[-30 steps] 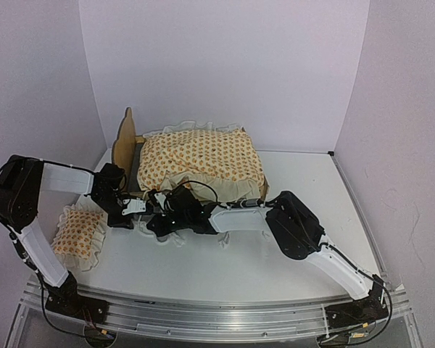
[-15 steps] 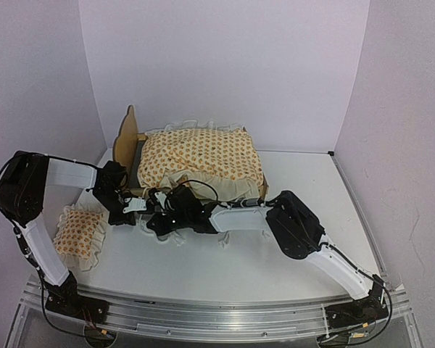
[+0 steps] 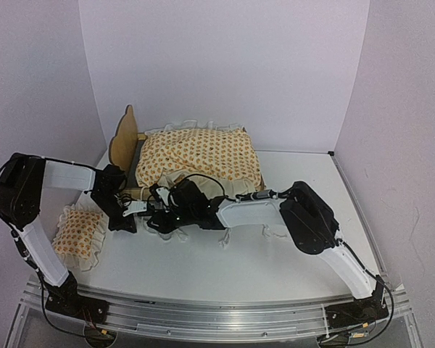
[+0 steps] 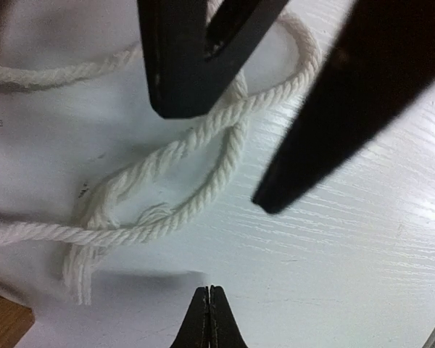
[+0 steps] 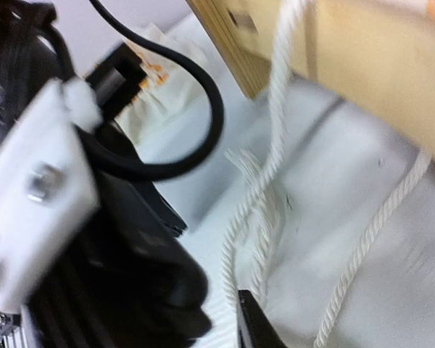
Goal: Set up the pet bed
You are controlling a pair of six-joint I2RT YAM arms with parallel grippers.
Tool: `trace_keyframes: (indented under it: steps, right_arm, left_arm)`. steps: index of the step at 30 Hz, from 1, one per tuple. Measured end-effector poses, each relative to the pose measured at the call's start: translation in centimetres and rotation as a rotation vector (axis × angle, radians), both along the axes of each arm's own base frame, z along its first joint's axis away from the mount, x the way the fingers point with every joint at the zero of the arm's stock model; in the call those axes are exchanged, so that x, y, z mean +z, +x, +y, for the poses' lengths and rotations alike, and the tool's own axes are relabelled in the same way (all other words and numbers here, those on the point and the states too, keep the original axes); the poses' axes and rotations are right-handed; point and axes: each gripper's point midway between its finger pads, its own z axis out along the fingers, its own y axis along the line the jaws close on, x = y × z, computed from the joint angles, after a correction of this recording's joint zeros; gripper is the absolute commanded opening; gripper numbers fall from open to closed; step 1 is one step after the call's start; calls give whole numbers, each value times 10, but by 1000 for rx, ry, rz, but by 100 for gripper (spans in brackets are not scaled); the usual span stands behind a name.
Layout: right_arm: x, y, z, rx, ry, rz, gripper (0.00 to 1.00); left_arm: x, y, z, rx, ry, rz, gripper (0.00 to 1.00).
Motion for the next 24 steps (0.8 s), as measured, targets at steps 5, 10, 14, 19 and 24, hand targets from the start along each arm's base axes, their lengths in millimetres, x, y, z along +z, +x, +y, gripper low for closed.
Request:
trace_keyframes:
  steps: [5, 10, 14, 19, 24]
  right_arm:
    - [11, 0, 2, 3, 19, -12, 34]
    - [13, 1, -2, -10, 11, -15, 37]
    - [12, -6, -13, -9, -16, -11, 38]
    - [17, -13, -33, -22, -50, -22, 38]
    - [31, -16, -46, -36, -54, -43, 38]
  left_arm:
    - [26, 11, -5, 10, -38, -70, 23]
    - [36, 25, -6, 7, -37, -131, 38]
    - [32, 36, -5, -8, -8, -143, 41]
    - [21, 45, -3, -59, 29, -138, 44]
    - [2, 42, 0, -104, 63, -76, 48]
